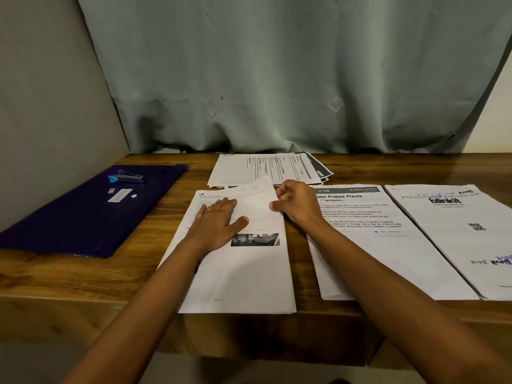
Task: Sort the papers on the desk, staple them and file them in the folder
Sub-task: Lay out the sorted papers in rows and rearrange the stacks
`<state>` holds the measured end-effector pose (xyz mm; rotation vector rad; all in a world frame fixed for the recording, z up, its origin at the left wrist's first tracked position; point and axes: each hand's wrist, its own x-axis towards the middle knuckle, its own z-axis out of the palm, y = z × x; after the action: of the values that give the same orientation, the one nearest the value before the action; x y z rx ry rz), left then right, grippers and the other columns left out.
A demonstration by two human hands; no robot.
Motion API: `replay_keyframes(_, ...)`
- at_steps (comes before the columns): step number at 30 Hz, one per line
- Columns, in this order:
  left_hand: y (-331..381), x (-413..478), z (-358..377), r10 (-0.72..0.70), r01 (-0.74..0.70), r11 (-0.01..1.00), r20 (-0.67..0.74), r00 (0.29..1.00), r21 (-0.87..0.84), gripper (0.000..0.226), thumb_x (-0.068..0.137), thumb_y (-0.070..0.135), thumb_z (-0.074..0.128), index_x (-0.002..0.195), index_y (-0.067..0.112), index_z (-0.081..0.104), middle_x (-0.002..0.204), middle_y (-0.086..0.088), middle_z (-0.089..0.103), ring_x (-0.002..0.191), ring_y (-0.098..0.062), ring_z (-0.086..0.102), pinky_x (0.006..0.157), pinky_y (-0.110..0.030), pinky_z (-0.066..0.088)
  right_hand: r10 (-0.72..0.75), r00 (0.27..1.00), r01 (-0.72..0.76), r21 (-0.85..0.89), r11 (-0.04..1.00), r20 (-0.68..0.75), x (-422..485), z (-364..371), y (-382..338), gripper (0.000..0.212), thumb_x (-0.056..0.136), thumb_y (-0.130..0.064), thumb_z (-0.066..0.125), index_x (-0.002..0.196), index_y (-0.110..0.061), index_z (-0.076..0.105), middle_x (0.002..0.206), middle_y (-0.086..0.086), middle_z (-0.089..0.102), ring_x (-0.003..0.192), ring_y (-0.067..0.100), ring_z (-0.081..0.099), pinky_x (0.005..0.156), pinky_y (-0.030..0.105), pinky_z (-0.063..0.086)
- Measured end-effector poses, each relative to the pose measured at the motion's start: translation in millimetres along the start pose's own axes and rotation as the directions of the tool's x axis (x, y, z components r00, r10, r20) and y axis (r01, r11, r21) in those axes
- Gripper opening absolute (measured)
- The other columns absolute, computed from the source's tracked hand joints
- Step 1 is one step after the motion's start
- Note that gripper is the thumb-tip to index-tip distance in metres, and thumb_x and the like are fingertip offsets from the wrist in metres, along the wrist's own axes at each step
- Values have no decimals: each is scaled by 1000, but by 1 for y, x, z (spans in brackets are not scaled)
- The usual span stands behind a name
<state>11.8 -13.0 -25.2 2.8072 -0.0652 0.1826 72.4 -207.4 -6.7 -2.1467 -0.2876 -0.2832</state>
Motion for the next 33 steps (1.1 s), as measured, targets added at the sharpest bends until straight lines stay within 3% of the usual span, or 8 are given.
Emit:
replay_keyframes(5,1,-3,-17,18,-29,966,-45,999,-259,101,80,44,71,153,24,4,161,0,-3,147,-20,0,119,-43,12,-149,986,147,31,989,69,-4,-2,-3,15,71,-10,79,78,-16,67,69,-5,63,64,7,58,68,25,50)
replay_keyframes(8,-5,4,-29,97,-125,977,-162,982,-174,122,62,47,84,152,33,3,160,4,-11,146,-19,-11,117,-47,-1,-287,936,283,47,958,203,-8,-7,-8,14,73,-6,77,83,-13,71,79,-5,67,70,5,60,66,17,49)
replay_keyframes(13,-18,5,-22,211,-248,942,-176,961,-225,93,56,76,66,137,35,43,157,3,23,147,-16,0,115,-42,-8,-351,841,300,187,936,412,-8,-15,-9,7,77,-15,76,84,-15,74,88,-3,72,82,6,65,73,16,51)
replay_keyframes(16,-21,4,-18,182,-213,942,-135,974,-261,89,59,82,58,133,33,48,151,0,36,145,-18,16,116,-38,8,-213,942,110,360,926,258,-3,-16,-9,15,90,-28,61,93,-20,73,103,-4,71,101,8,63,91,24,48)
replay_keyframes(20,-22,3,-19,125,-160,937,-129,984,-310,75,65,62,66,133,34,50,150,2,38,139,-21,30,109,-36,30,-60,997,59,26,998,46,7,-15,2,32,93,-30,57,121,-15,62,130,2,58,121,18,50,99,29,40)
replay_keyframes(25,-22,3,-17,132,-158,934,-103,986,-319,79,65,61,69,135,35,46,147,5,41,135,-19,35,109,-39,35,-52,948,187,-420,888,313,16,-8,16,61,89,-54,52,142,-27,41,156,6,24,145,31,10,116,52,15)
replay_keyframes(31,-23,-1,-24,187,-232,911,-160,969,-342,67,64,38,84,124,24,57,122,15,52,108,2,45,80,1,37,-66,925,251,-473,845,374,18,-7,21,61,88,-57,50,142,-29,41,157,10,16,146,30,2,116,53,5)
replay_keyframes(33,-26,-2,-24,180,-229,904,-166,970,-361,65,63,33,86,120,22,58,116,16,53,99,11,46,71,4,37,-77,925,254,-453,855,373,17,-7,19,59,87,-57,51,139,-28,45,157,10,18,147,29,1,116,53,4)
